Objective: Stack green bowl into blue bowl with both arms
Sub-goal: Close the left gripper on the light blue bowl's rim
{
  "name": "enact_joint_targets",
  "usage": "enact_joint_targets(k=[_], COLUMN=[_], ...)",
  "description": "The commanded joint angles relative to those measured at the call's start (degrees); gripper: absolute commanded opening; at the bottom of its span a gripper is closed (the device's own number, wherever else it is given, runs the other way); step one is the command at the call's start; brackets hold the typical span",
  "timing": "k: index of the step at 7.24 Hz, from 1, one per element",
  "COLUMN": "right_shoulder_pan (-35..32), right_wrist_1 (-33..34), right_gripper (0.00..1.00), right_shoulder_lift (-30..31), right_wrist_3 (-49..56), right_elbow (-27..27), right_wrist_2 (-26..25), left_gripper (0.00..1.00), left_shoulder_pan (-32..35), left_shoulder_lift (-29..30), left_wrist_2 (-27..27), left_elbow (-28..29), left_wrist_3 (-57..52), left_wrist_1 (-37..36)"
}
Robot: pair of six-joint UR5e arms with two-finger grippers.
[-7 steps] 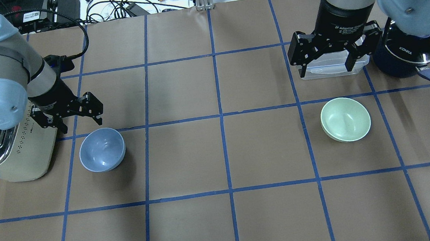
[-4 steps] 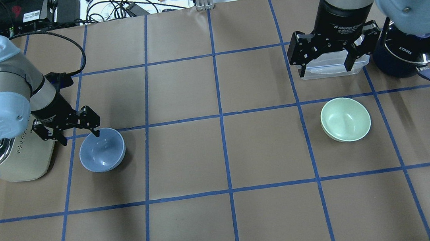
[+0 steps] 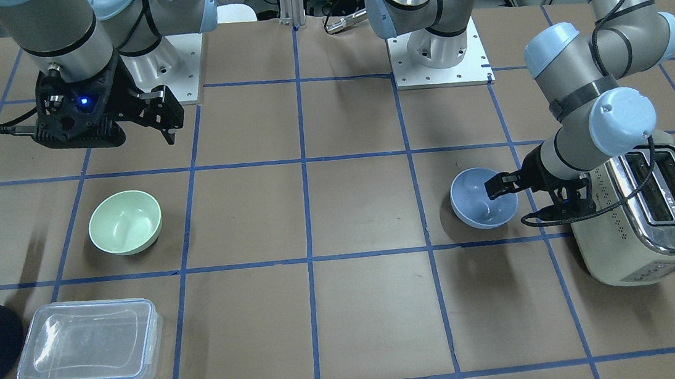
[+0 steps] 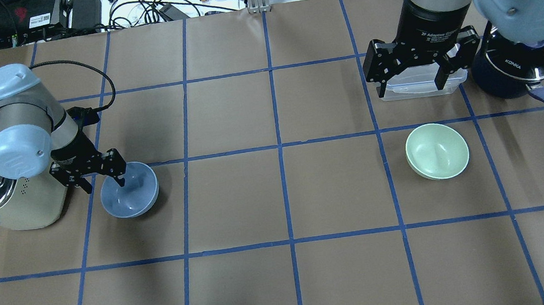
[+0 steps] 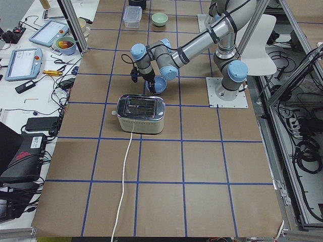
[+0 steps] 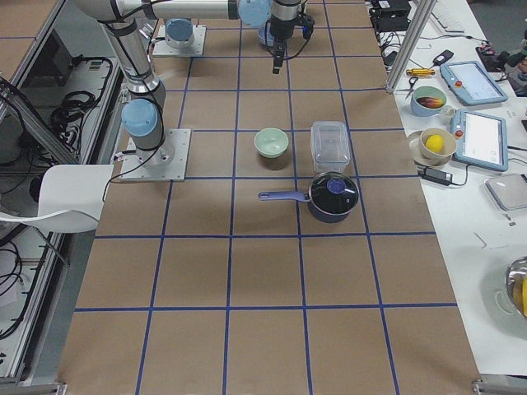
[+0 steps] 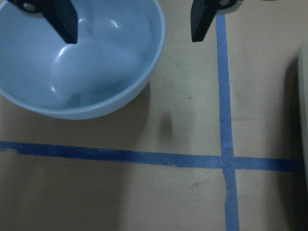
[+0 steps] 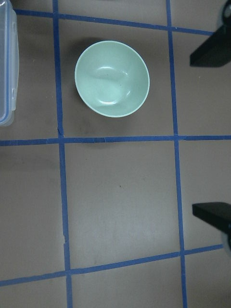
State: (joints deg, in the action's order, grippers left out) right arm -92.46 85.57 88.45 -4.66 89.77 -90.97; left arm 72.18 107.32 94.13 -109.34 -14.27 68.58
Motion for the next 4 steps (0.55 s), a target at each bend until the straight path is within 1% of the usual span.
enact_joint_targets(k=[1, 2, 3, 4], right_shoulder_pan=[0.00, 0.00, 0.00, 0.00], right_wrist_1=[0.03, 0.03, 0.03, 0.03], right_gripper=[1.00, 1.00, 1.00, 1.00], right_shoulder_lift=[-0.12, -0.03, -0.12, -0.12], right_wrist_3=[0.09, 0.00, 0.00, 0.09], right_elbow=[0.06, 0.06, 0.06, -0.03], right_wrist_2=[0.00, 0.00, 0.00, -0.08], left_gripper=[0.30, 0.08, 0.00, 0.00], left_shoulder_pan=[-0.11, -0.11, -0.11, -0.02], left_shoulder_lift=[1.39, 1.40, 1.74, 1.66], left_wrist_2=[3.94, 3.96, 3.96, 4.22], left_elbow=[-0.70, -0.70, -0.18, 0.26], left_wrist_3=[-2.52, -2.43, -1.82, -1.90], left_wrist_1=[-0.29, -0.38, -0.47, -0.38])
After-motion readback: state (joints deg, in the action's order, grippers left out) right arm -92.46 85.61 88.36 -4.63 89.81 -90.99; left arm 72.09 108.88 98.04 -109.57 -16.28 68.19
